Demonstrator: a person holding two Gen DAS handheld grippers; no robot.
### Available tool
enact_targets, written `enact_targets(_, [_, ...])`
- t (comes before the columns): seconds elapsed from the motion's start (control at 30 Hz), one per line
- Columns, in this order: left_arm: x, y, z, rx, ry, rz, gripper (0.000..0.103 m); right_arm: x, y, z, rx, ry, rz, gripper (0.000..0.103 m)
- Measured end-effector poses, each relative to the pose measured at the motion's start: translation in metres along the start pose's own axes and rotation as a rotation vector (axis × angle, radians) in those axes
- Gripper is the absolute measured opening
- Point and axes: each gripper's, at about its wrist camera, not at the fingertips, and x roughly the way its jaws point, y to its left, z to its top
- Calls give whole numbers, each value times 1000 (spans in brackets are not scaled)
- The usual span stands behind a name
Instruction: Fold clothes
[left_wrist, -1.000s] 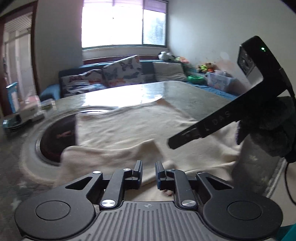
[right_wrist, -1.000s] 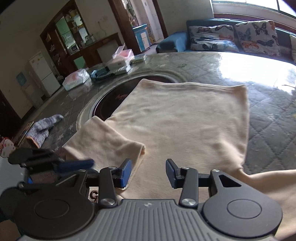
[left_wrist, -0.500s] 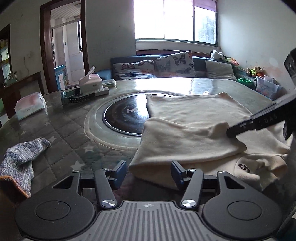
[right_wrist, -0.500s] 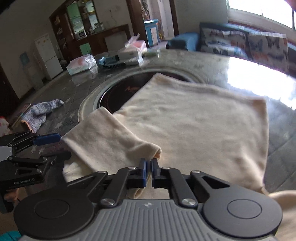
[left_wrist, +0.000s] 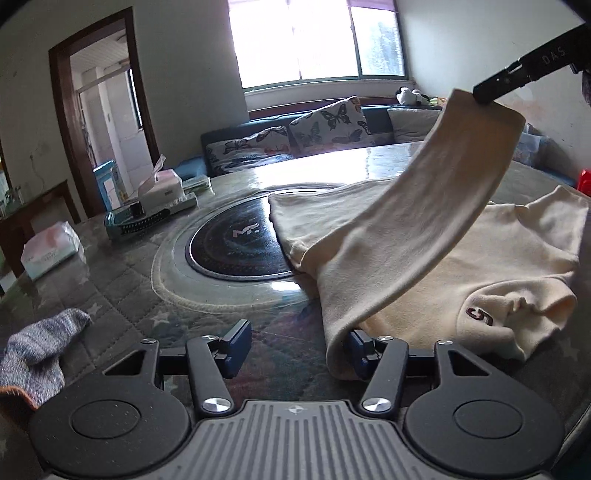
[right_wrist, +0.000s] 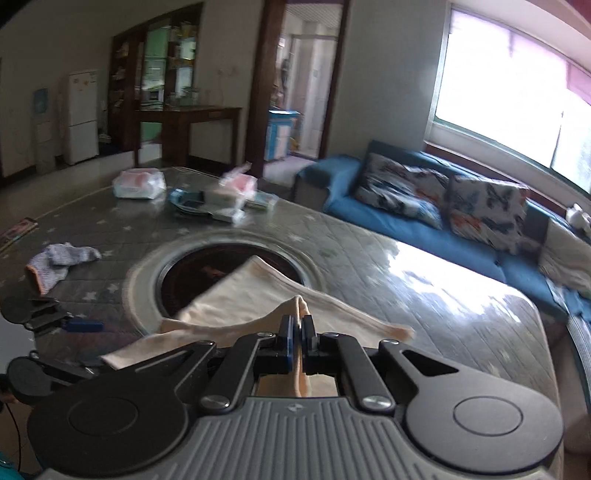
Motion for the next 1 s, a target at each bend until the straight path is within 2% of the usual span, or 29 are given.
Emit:
enact_targets(0.13, [-1,-4,-1,42,-2,-8,51,10,-15,-26,82,90,-19,3])
enact_targets(0.33, [2,1,1,55,19,-9,50,34,-25,-76,200,229,4,6])
enact_targets(0.5, [1,8,3,51,35,3,52,27,-29,-82,219,175,5,9])
enact_targets(0.63, [-6,18,6,19,37,-50,52,23,-22,-80,166,117,43,9])
enact_targets(0.77, [-17,31,9,-12,36,-101,52,35,-17,-86,166,144,81,9])
enact_targets(1.0, [-9,30,42,-67,-16,-181,50,44,-14,-99,197,170,104,11])
